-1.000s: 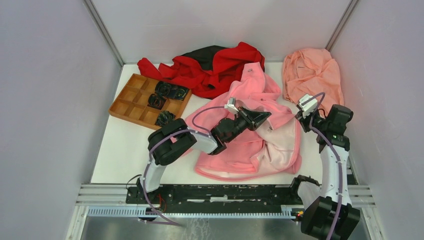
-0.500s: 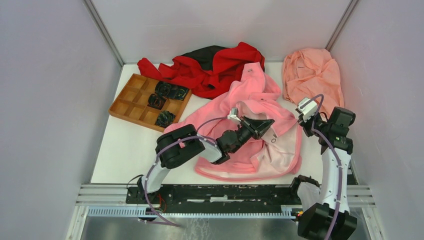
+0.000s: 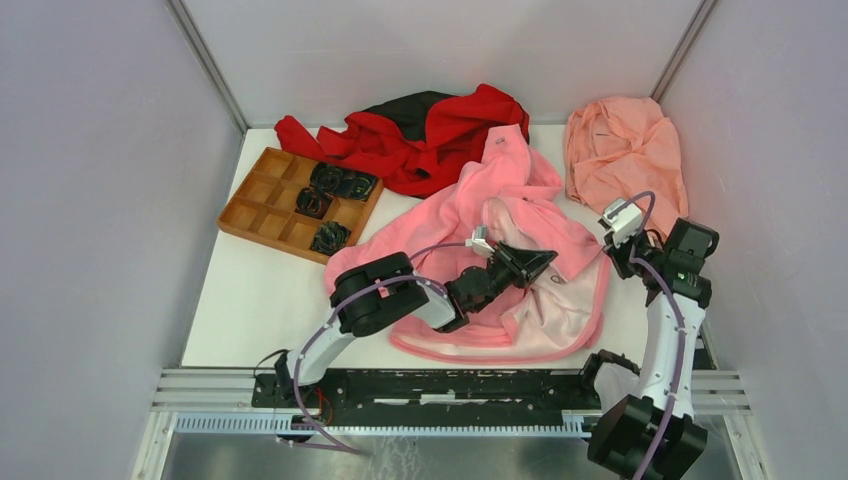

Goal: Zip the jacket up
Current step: Adjust the jacket at the center of the board.

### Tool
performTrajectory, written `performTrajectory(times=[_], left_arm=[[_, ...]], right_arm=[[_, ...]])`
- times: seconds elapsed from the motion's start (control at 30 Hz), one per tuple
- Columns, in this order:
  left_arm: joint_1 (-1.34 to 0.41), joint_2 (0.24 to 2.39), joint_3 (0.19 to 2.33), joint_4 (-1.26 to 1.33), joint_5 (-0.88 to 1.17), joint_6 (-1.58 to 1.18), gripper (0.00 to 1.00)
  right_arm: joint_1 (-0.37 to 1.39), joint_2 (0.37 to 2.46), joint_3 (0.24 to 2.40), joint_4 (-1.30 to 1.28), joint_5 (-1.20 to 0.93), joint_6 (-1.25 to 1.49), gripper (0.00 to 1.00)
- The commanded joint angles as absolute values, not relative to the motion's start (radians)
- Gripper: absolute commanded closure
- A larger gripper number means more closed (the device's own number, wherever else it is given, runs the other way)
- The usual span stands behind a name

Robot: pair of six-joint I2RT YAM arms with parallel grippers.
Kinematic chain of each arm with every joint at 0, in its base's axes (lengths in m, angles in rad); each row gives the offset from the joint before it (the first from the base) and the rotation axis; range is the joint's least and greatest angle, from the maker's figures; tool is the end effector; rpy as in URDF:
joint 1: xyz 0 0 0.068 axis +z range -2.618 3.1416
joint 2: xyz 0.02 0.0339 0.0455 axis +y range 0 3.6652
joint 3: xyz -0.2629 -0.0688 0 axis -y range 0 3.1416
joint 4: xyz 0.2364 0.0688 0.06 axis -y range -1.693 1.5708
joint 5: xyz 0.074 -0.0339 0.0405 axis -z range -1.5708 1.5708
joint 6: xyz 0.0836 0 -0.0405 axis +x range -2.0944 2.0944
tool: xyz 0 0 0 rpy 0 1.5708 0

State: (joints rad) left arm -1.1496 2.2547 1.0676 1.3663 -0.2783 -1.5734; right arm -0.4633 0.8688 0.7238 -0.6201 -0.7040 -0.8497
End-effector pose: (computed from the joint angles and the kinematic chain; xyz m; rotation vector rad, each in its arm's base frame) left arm 0.2181 -0.4306 0.1480 -0.6486 1.6331 -1.9793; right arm 0.1961 -0.0375 0.2441 -0.7265 1.9998 0.0648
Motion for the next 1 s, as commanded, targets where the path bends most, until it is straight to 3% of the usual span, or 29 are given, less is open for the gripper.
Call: performTrajectory(times=[0.0,0.27,0.47,0.67,0.97], left_arm=[[-1.153,2.292,1.144,1.342,-0.242,-1.516,0.83],[-1.144,2.319,1.167,1.33,-0.194,-1.438,0.84],[-1.127,2.364,1.191,1.384,-0.148,-1.432,0.95],[-1.11,2.379,1.193,1.41,-0.116,-1.42,0.96],[-1.108,2.412,1.242,1.408,-0.083,-1.427,0.96]], right_arm=[[-0.488,0.883,0.772,-0.666,-0.743,-0.898,0.96],[-0.489,0.98,0.813,-0.797,-0.75,-1.022,0.85],[-0.491,1.008,0.885,-0.932,-0.716,-1.157,0.59],[-0.499,1.026,1.06,-1.149,-0.765,-1.27,0.37],[-0.486,1.119,0.99,-1.187,-0.812,-1.272,0.36]])
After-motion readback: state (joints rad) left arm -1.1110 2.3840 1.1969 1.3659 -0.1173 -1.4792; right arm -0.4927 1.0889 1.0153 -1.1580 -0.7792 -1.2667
